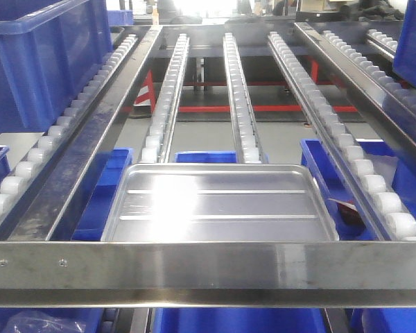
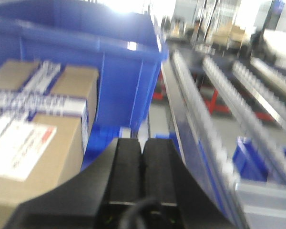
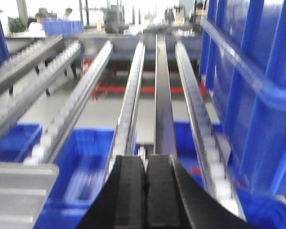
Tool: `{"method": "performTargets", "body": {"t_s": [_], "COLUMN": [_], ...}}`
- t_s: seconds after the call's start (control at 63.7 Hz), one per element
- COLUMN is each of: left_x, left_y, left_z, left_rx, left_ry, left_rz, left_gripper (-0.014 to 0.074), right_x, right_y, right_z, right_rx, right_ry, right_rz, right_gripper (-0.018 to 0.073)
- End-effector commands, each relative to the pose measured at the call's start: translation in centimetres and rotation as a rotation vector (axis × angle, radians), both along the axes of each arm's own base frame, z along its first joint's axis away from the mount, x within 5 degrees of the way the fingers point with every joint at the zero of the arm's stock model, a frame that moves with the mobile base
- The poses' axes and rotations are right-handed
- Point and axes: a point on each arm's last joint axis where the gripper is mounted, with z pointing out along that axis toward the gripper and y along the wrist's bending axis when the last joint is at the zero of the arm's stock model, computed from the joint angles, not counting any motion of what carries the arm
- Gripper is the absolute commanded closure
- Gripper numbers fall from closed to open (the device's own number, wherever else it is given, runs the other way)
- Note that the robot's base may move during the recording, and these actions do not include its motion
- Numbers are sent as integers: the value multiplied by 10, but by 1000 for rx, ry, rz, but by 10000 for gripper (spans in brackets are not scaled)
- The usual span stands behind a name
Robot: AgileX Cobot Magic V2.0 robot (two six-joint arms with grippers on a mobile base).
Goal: Grab silver tray and stack on right shelf
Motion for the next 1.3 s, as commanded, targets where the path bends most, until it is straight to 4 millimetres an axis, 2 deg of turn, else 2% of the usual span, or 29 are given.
{"method": "performTargets", "body": {"t_s": [0.0,0.126,0.22,0.282,0.329,0.471,0.612,0.675,0.722,0.784,0.816,0.894,1.004,1.13,1.192,1.286], "left_x": [-6,-16,-19,-18,-10,19,50,62,69,79,83,93,99,97,95,98], "left_y": [1,1,-1,-3,-5,-13,-27,-36,-43,-53,-58,-71,-94,-127,-142,-159], "left_z": [27,76,114,136,147,173,180,179,177,172,170,162,150,151,152,145], "left_rx": [-33,-15,0,13,25,67,154,160,163,160,151,139,183,218,288,274], "left_ry": [-156,-183,-97,-11,67,227,294,341,384,434,451,504,585,574,525,540], "left_rz": [3,-18,-52,-73,-89,-135,-214,-265,-302,-347,-372,-426,-529,-668,-729,-771], "left_gripper": [688,688,688,688,687,686,660,560,447,316,281,279,279,279,279,279], "right_x": [-8,-19,-22,-15,-8,19,43,50,55,61,64,73,84,97,103,112], "right_y": [0,0,0,0,0,0,5,9,12,18,22,32,49,71,80,88], "right_z": [33,75,115,134,149,167,168,168,166,164,162,156,145,131,124,114], "right_rx": [3,2,2,2,2,3,3,0,-2,-8,-11,-18,-24,23,41,32], "right_ry": [-215,-297,-303,-273,-244,-107,31,81,116,153,170,218,310,413,458,502], "right_rz": [-6,-5,-4,-4,-3,2,47,82,109,155,180,242,336,431,460,474], "right_gripper": [503,503,503,503,501,499,498,472,423,313,246,125,36,32,38,40]}}
